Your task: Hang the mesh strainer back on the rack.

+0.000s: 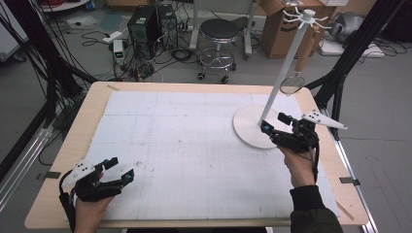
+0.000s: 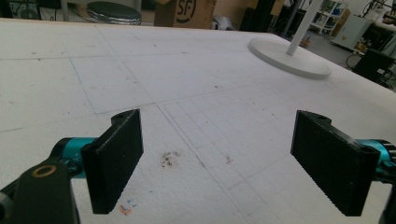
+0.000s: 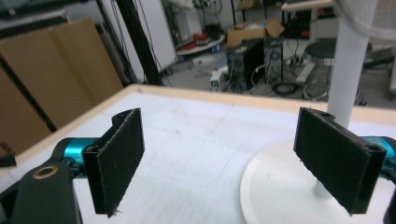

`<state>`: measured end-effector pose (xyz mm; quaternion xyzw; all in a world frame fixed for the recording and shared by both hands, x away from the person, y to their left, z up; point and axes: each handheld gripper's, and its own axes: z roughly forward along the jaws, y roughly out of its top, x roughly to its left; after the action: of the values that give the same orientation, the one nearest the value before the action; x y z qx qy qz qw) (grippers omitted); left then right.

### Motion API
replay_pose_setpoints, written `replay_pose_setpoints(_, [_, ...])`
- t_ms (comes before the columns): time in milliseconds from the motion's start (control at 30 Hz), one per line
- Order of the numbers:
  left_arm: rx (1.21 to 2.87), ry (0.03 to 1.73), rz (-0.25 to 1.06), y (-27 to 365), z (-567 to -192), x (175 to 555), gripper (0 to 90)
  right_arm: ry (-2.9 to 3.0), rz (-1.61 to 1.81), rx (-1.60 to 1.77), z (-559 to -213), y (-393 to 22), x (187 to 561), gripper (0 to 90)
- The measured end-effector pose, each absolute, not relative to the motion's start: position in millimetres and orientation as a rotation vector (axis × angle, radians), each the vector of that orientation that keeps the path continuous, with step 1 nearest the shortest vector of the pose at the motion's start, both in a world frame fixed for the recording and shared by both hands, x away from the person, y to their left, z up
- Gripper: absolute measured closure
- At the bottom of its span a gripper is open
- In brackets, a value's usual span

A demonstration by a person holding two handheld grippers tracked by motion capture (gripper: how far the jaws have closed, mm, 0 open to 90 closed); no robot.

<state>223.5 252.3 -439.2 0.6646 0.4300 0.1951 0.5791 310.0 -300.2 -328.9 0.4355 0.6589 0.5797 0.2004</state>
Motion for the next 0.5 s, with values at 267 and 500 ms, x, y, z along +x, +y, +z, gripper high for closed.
replay_pose_setpoints(267, [1.554, 1.005, 0.458, 252.3, -439.2, 223.4, 17.6, 1.851, 1.652, 1.242, -344.5, -301.5, 305.3, 15.3])
replay_pose_setpoints(500, [1.556, 1.003, 0.458, 252.4, -439.3, 223.2, 17.5, 1.834, 1.681, 1.269, -359.8, -305.7, 297.8, 14.6])
